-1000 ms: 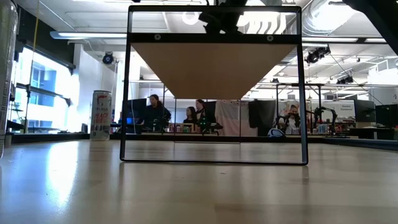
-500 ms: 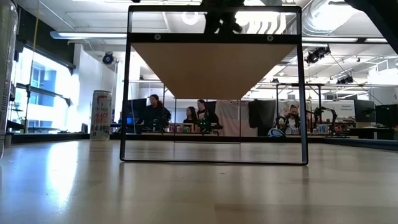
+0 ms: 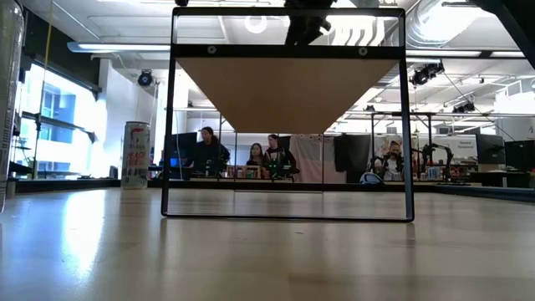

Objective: Place canned beverage on shelf
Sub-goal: Put the blue soda can on the shelf aligned with the other blue soda can

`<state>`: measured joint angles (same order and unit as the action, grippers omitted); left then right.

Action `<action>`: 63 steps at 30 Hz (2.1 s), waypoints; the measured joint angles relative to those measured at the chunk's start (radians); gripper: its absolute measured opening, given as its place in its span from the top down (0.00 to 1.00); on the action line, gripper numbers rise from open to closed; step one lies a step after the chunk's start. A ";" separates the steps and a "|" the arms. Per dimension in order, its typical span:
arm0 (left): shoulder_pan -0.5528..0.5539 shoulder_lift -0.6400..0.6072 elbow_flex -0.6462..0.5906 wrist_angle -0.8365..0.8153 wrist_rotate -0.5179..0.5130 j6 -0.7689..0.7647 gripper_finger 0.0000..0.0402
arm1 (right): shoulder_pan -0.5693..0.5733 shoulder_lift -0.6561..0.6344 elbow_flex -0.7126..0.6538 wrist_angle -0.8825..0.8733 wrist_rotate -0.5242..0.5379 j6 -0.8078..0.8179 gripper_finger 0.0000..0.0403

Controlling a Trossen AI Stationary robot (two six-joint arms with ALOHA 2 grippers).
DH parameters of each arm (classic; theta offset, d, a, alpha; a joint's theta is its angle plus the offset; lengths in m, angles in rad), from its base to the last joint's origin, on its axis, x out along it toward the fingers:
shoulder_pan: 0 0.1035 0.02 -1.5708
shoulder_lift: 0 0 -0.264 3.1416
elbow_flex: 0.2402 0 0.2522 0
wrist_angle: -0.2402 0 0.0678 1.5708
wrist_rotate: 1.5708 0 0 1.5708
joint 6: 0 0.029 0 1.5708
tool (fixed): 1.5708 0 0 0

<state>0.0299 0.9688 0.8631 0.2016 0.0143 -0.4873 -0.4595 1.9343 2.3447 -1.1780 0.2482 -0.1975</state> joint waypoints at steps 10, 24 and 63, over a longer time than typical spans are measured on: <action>0.000 0.000 0.000 -0.001 0.000 0.000 0.00 | -0.093 0.000 0.000 -0.063 -0.500 -0.223 0.35; 0.000 0.000 0.000 -0.002 -0.002 0.000 0.00 | -0.219 0.001 -0.045 -0.118 -0.716 -0.368 0.35; 0.000 0.000 0.000 -0.002 -0.026 -0.009 0.00 | -0.181 0.002 -0.151 -0.024 -0.703 -0.360 0.35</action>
<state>0.0299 0.9688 0.8631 0.1993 -0.0120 -0.4961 -0.6403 1.9358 2.1933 -1.2018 -0.4553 -0.5579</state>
